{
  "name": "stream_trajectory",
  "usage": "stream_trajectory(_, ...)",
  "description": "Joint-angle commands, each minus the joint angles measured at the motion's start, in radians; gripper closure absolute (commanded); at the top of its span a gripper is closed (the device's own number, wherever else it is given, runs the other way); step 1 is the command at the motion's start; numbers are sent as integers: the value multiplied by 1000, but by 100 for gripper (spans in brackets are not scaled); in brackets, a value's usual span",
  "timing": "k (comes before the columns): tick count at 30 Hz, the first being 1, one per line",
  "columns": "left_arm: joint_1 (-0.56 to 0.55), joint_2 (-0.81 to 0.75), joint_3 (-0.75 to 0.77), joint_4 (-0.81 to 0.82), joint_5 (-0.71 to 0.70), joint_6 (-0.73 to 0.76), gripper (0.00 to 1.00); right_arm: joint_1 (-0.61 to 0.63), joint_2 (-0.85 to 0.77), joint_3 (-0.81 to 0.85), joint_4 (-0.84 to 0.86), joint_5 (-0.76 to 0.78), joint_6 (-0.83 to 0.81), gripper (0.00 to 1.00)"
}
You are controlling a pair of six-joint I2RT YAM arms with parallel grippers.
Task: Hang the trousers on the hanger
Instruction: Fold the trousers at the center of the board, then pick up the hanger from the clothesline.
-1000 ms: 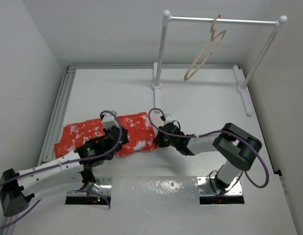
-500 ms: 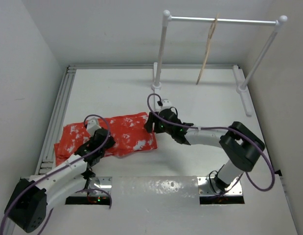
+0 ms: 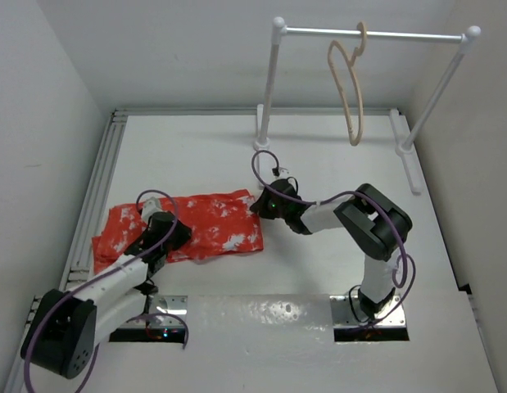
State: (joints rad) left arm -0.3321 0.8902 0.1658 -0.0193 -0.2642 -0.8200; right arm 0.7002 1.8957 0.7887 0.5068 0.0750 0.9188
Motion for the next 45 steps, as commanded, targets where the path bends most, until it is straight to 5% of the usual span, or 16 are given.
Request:
stream_trajectory(1,73,139,35,175,127,30,72,-36,-79,-97,76,63,45,100)
stream_trajectory(12,84,279,187,311,147,74,73,-61,-210,-206,1,221,5,97)
stream_trajectory(15,62,244,169,303,143,82,73,-61,-211,-178,-10,168,-41,81)
stream_trajectory(19,9,75,167,216,63,97,73,-61,-256,-108,-123,121,-78,39)
stream_trajectory(23,-115,-37,195,194,14,125,77,-61,-438,-83,-302,146,-144,24)
stream_trajectory(25,-163,-42,205,202,13,145,88,-61,-509,-57,-373,163,-216,26)
stream_trajectory(27,-206,-14,230,214,52,166,100,-65,-600,16,-482,180,-314,60)
stream_trajectory(28,-225,-1,244,220,83,177,100,-80,-644,82,-552,192,-377,90)
stream_trajectory(29,-232,0,244,220,95,177,100,-93,-644,83,-580,192,-377,99)
stream_trajectory(32,-261,-7,236,261,143,182,100,-210,-679,243,-637,230,-457,100)
stream_trajectory(36,-291,-10,230,286,189,194,100,-438,-649,444,-688,56,-475,99)
stream_trajectory(38,-309,-13,212,294,183,199,100,-499,-580,605,-772,51,-523,91)
stream_trajectory(40,-317,-10,204,298,194,202,100,-533,-506,687,-812,98,-581,58)
stream_trajectory(41,-321,-10,202,298,198,206,99,-542,-480,758,-821,112,-642,32)
stream_trajectory(42,-329,-11,199,300,200,209,99,-551,-454,792,-830,143,-665,20)
stream_trajectory(45,-369,-13,187,306,197,211,98,-613,-321,952,-931,115,-709,9)
